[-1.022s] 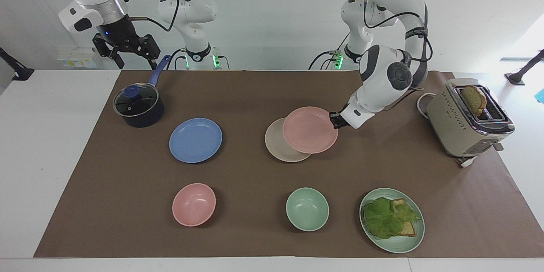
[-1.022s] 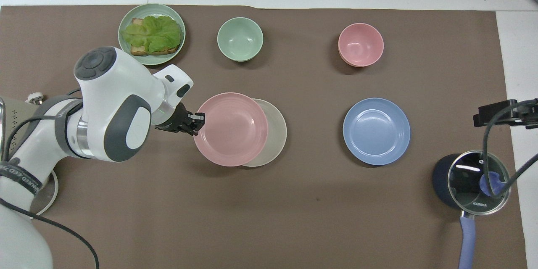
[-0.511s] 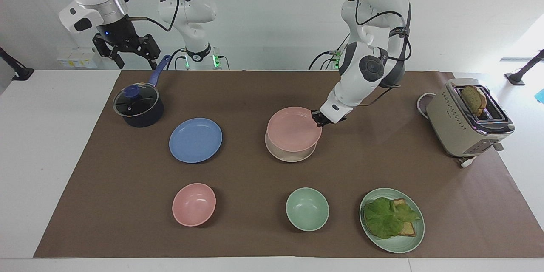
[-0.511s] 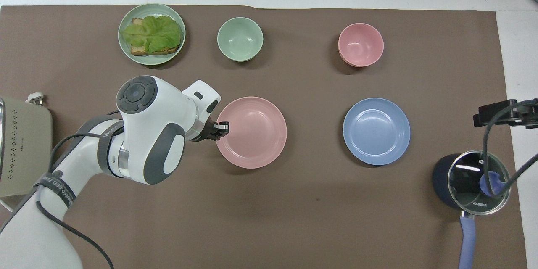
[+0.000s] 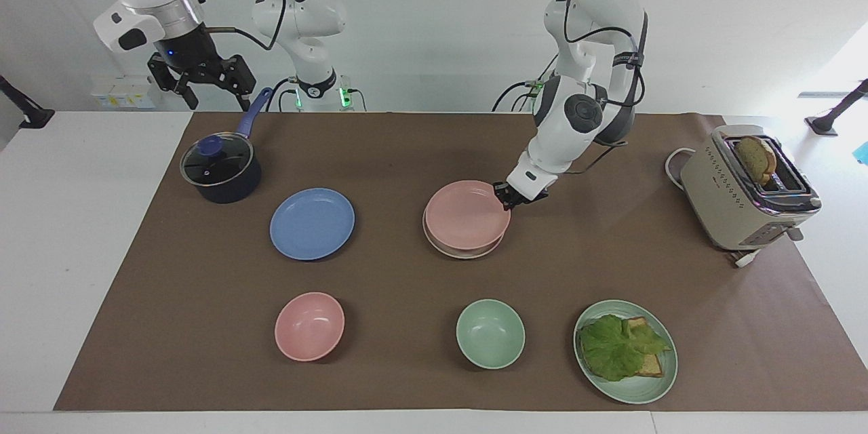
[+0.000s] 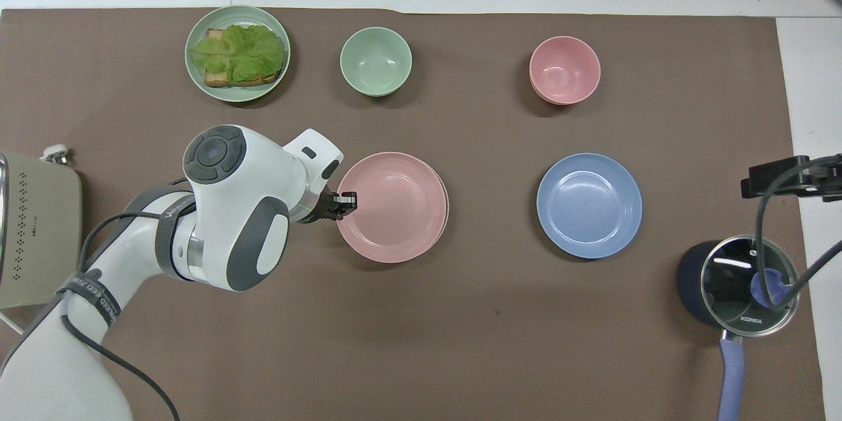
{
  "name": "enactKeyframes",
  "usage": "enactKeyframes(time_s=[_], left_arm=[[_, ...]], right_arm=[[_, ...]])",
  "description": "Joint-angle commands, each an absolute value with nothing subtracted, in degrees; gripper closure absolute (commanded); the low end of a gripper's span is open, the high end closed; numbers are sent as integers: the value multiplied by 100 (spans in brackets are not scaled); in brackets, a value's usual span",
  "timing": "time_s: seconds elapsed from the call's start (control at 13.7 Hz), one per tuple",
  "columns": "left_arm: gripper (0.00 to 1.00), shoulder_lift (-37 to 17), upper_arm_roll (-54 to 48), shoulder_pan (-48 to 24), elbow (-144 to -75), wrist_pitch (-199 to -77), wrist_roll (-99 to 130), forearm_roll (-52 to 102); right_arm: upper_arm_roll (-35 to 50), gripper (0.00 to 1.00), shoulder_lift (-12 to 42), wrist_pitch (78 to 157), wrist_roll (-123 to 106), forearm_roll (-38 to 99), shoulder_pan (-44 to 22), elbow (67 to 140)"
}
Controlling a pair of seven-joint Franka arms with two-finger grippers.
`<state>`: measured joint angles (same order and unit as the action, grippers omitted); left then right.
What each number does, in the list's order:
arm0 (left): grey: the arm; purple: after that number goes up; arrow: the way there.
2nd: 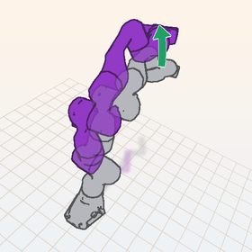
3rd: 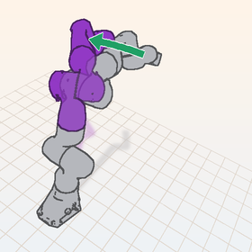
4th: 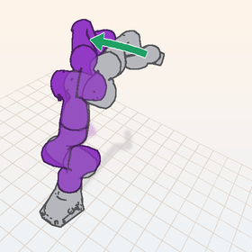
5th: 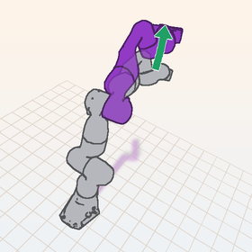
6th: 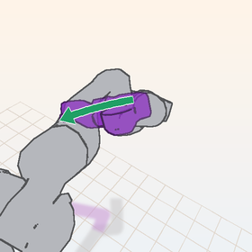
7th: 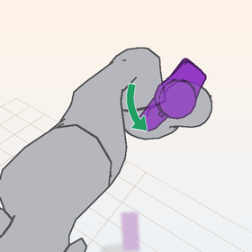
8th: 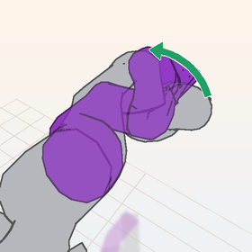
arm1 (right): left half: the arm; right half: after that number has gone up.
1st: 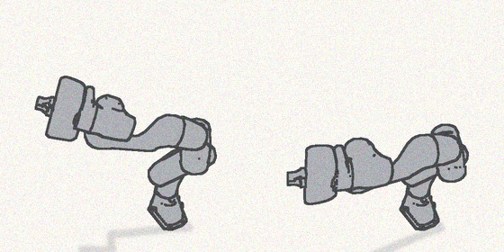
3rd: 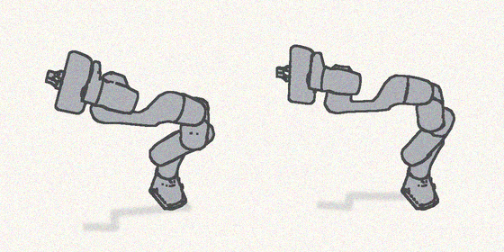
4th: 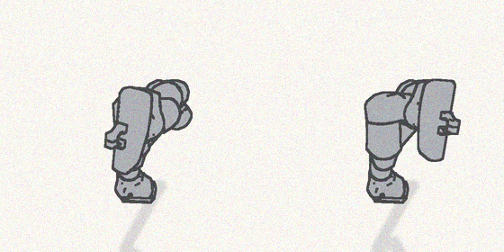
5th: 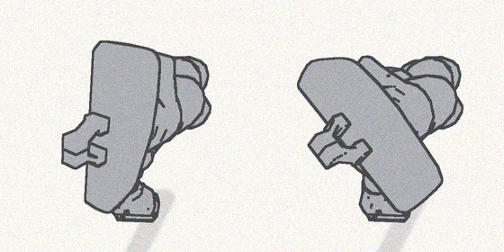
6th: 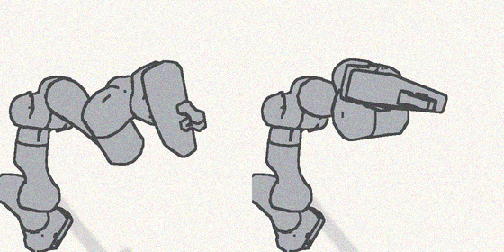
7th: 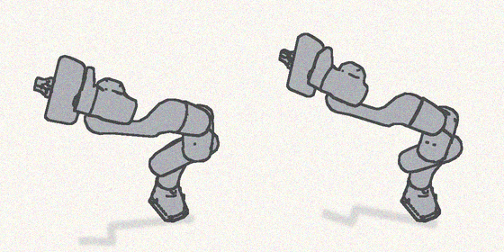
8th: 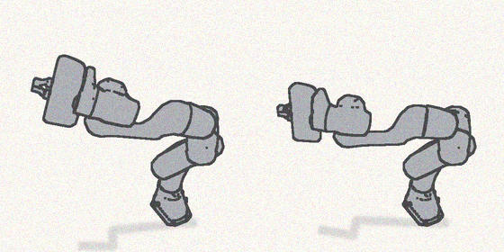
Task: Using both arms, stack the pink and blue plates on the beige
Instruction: 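Lower the pink plate onto the beige plate and open the left gripper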
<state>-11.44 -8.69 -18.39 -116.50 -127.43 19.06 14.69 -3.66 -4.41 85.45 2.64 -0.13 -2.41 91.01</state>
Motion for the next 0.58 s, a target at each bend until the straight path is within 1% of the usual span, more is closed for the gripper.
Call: enactKeyframes(time_s=[0.0,0.15,0.22,0.29,0.37,0.51], left_arm=[[100,-1081,-791,-1969,-11769,-12929,1925,1547],[100,-1090,-791,-1978,-11769,-13060,1925,1547],[88,-1090,-791,-1978,-11769,-13069,1925,1547],[16,-1090,-791,-1978,-11760,-13087,1925,1538],[0,-1099,-791,-1969,-11734,-13104,1951,1538],[0,-1099,-791,-1969,-11725,-13113,1978,1538]], right_arm=[[-360,0,-448,8543,167,35,-211,9070],[-360,0,-448,8543,167,26,-211,9062],[-360,0,-448,8543,167,26,-211,9070],[-360,0,-448,8543,167,26,-211,9070],[-360,0,-448,8543,167,35,-211,9070],[-360,0,-448,8543,167,35,-211,9062]])
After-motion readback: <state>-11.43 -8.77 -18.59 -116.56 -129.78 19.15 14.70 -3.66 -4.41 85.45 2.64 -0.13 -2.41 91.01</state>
